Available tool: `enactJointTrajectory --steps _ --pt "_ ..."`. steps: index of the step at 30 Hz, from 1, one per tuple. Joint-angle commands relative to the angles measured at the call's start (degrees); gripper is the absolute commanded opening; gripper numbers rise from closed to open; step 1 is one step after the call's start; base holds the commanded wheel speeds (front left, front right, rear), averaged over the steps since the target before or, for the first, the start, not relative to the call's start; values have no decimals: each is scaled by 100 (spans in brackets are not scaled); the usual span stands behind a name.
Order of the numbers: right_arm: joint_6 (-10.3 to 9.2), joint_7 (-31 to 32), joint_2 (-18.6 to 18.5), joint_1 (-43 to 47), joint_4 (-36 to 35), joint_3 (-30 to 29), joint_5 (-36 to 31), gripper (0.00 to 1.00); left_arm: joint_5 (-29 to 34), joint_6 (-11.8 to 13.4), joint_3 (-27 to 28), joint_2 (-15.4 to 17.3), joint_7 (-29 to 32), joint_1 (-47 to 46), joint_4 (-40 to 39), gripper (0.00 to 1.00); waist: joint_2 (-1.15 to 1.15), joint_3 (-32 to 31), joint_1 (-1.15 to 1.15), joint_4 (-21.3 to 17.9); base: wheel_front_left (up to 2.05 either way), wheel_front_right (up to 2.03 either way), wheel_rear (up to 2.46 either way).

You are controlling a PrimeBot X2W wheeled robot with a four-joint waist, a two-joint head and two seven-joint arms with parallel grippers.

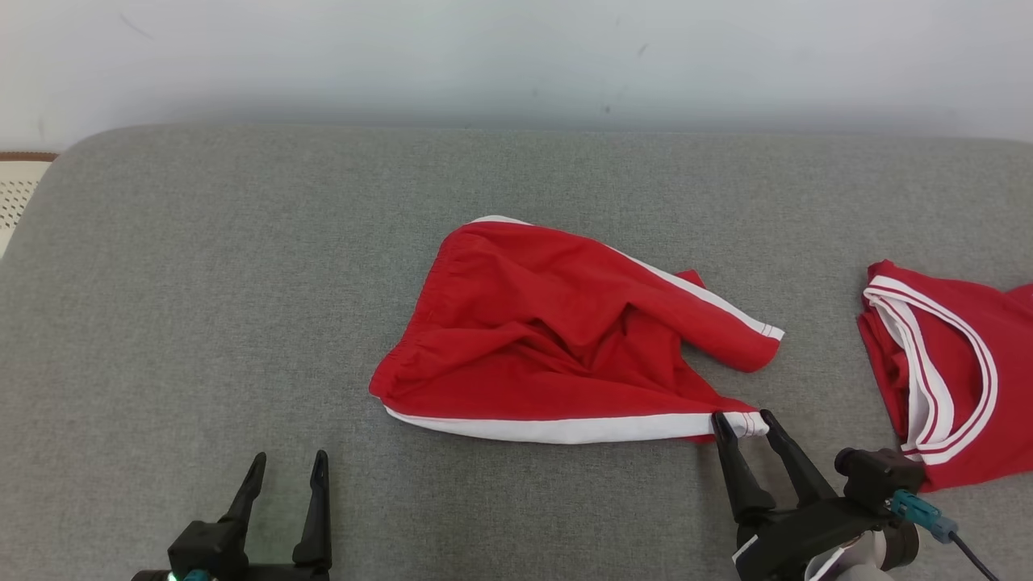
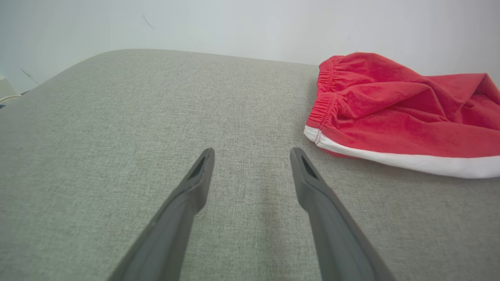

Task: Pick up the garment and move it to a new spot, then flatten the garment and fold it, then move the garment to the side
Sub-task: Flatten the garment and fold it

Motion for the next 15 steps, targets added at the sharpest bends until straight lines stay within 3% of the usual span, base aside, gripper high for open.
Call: enactJointTrajectory --steps 1,3,4,6,7,10,11,14,15 --pt "-3 1 -39 34 -23 -17 38 94 33 -1 -21 3 -20 -54 -14 100 0 8 -1 -19 0 0 0" --pt "-3 1 -39 45 -23 -30 47 89 25 -4 -36 3 -21 -64 -25 100 0 10 -1 -29 0 0 0" --pt "-3 1 -43 54 -19 -33 50 64 22 -2 -46 3 -21 -70 -30 100 0 13 -1 -38 0 0 0" --pt "-3 1 -55 66 21 -8 66 31 9 4 -55 3 -21 -97 -27 100 0 18 -1 -53 0 0 0" --pt "-3 1 -58 66 50 23 83 0 -1 3 -59 3 -21 -106 -24 100 0 19 -1 -59 0 0 0" --pt "-3 1 -47 18 102 84 116 0 -7 0 -72 3 -20 -104 -21 100 0 16 -1 -74 0 0 0" --pt "-3 1 -43 -2 120 93 138 15 -4 0 -77 3 -20 -100 -20 100 0 16 -1 -78 0 0 0" --pt "-3 1 -43 -45 157 96 147 42 14 -6 -82 3 -20 -95 -9 100 0 8 -1 -78 0 0 0" --pt "-3 1 -49 -49 168 100 148 34 9 -8 -77 3 -21 -97 -1 100 0 3 -1 -74 0 0 0"
